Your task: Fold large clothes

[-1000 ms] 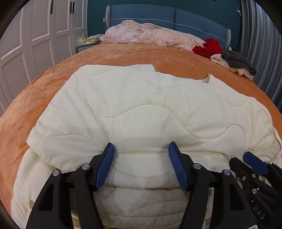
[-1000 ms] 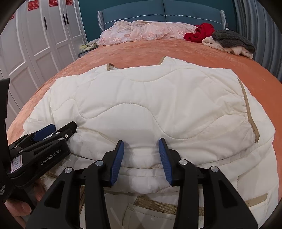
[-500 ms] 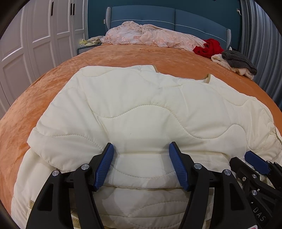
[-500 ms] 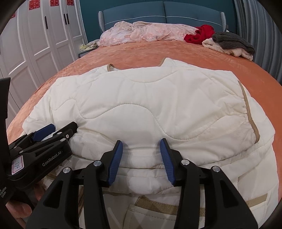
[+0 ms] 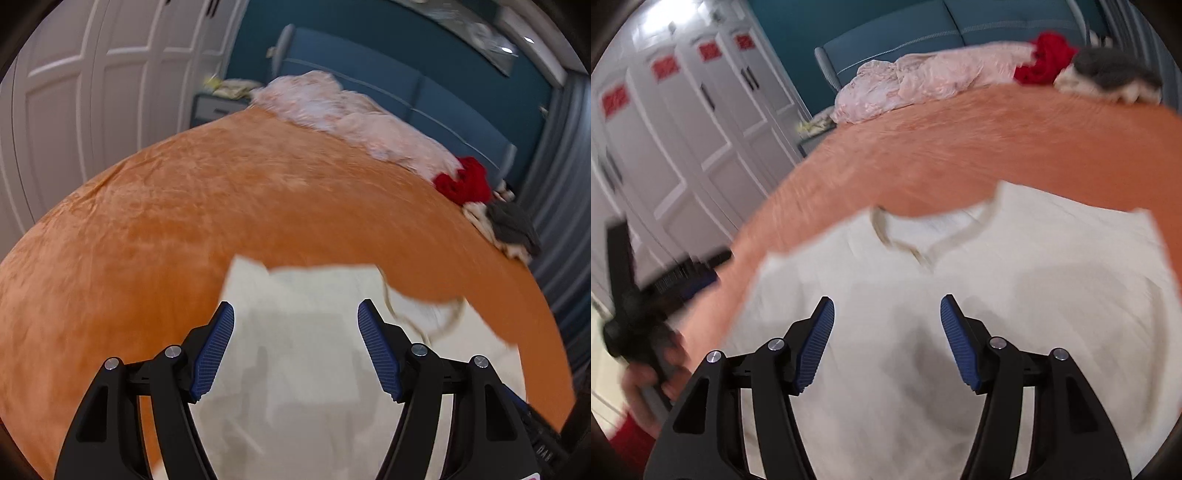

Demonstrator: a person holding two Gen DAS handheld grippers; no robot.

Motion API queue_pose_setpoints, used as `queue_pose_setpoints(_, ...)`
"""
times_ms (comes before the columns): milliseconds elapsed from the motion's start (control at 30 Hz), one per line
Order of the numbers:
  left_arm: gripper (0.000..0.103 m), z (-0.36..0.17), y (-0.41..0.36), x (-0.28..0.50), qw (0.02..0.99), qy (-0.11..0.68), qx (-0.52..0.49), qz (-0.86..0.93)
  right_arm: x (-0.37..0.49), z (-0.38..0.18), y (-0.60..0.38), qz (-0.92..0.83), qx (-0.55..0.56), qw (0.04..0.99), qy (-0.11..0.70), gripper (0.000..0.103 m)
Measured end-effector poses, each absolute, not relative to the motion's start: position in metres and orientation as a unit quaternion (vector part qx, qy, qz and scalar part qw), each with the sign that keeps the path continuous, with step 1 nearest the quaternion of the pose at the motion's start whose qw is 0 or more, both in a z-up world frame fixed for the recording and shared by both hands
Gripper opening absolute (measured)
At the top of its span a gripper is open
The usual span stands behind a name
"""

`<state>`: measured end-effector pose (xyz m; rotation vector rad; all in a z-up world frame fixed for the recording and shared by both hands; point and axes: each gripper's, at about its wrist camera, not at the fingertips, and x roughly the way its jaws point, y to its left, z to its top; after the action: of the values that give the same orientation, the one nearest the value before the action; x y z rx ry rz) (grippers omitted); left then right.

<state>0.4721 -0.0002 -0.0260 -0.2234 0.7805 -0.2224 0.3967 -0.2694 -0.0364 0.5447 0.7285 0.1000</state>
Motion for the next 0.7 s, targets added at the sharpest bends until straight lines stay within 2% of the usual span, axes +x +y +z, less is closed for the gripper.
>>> queue_pose_setpoints(100, 0.067, -0.035, -0.006, 0.519, 0.902, 0.407, -0.106, -0.100, 0.454, -0.045, -0.276, 0.044, 0.295, 0.883, 0.363, 0.059)
queue_pose_setpoints(267, 0.067, -0.078, -0.015, 0.551, 0.874, 0.458, -0.119, -0.111, 0.523, -0.069, -0.264, 0.054, 0.293, 0.869, 0.394, 0.059)
queue_pose_setpoints(300, 0.067, -0.083, -0.015, 0.551, 0.874, 0.458, -0.117, -0.109, 0.528, -0.072, -0.262, 0.057, 0.288, 0.868, 0.399, 0.060)
queue_pose_setpoints(367, 0.067, -0.096, -0.016, 0.549, 0.881, 0.449, -0.104, -0.102, 0.541, -0.086, -0.250, 0.068, 0.268, 0.865, 0.418, 0.067)
queue_pose_setpoints(500, 0.073, -0.114, -0.020, 0.537, 0.897, 0.422, -0.083, -0.098, 0.547, -0.116, -0.231, 0.090, 0.236, 0.853, 0.456, 0.066)
queue_pose_setpoints(533, 0.074, -0.114, -0.020, 0.536, 0.900, 0.417, -0.082, -0.098, 0.544, -0.117, -0.226, 0.088, 0.220, 0.860, 0.451, 0.053)
queue_pose_setpoints(567, 0.075, -0.115, -0.020, 0.534, 0.903, 0.411, -0.081, -0.095, 0.542, -0.117, -0.224, 0.091, 0.213, 0.864, 0.446, 0.028)
queue_pose_setpoints(600, 0.075, -0.116, -0.019, 0.532, 0.905, 0.406, -0.081, -0.092, 0.539, -0.117, -0.226, 0.088, 0.214, 0.868, 0.440, 0.013)
queue_pose_setpoints(633, 0.075, -0.117, -0.020, 0.533, 0.906, 0.406, -0.080, -0.089, 0.536, -0.116, -0.228, 0.083, 0.220, 0.872, 0.429, 0.007)
queue_pose_setpoints(700, 0.075, -0.118, -0.019, 0.534, 0.908, 0.404, -0.080, -0.078, 0.528, -0.114, -0.233, 0.067, 0.223, 0.882, 0.409, 0.005)
